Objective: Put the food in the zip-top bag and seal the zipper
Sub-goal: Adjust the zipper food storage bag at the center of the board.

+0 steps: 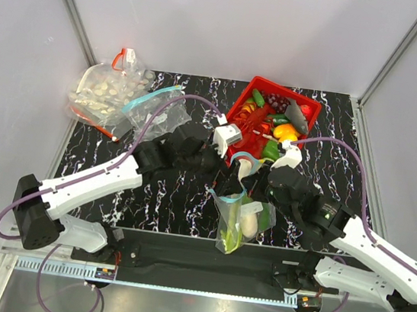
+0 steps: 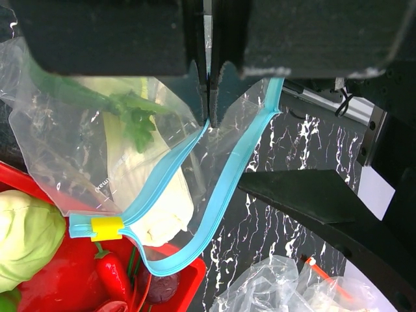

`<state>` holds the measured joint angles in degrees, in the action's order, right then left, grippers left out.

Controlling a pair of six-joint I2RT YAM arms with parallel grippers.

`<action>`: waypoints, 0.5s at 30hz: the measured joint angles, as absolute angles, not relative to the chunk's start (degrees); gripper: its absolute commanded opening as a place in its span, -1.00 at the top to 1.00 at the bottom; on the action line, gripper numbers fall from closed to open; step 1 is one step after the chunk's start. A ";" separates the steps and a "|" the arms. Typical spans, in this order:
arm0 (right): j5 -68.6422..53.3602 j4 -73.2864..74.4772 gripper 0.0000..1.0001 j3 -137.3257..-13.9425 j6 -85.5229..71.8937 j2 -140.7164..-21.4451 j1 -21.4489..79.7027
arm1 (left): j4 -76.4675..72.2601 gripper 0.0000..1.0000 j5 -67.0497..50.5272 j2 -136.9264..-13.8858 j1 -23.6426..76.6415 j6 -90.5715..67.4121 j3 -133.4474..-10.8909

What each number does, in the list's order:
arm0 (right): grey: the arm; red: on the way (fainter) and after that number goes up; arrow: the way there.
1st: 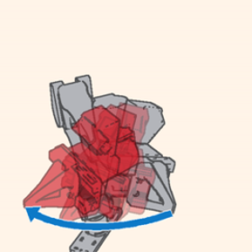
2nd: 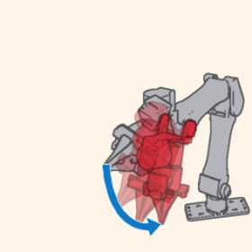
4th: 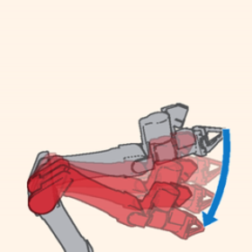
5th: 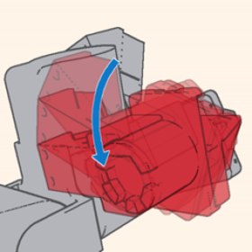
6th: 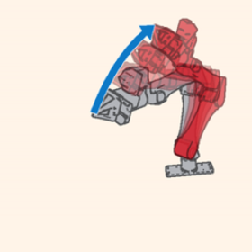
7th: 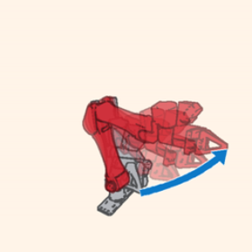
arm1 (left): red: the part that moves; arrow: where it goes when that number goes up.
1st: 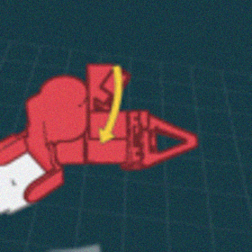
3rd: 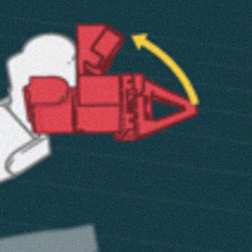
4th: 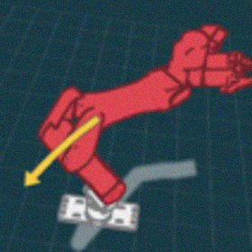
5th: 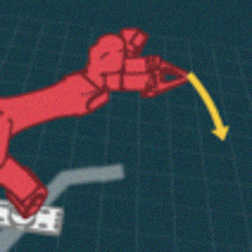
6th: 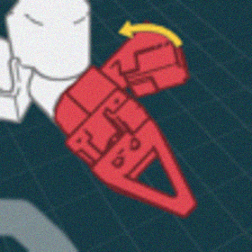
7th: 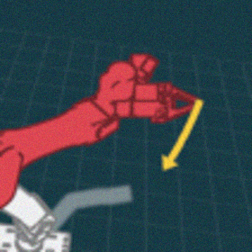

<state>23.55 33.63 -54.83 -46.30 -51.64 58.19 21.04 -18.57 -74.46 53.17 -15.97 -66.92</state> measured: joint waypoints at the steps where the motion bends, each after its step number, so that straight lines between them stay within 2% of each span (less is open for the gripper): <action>1: 23.55 33.63 1.00 -54.85 -46.28 -51.66 58.19 | 20.97 -0.98 -18.98 -74.61 53.17 -15.97 -67.05; 15: 24.73 33.71 1.00 -56.31 -46.17 -53.23 58.19 | 20.05 -0.98 -22.50 -75.00 53.95 -13.69 -67.16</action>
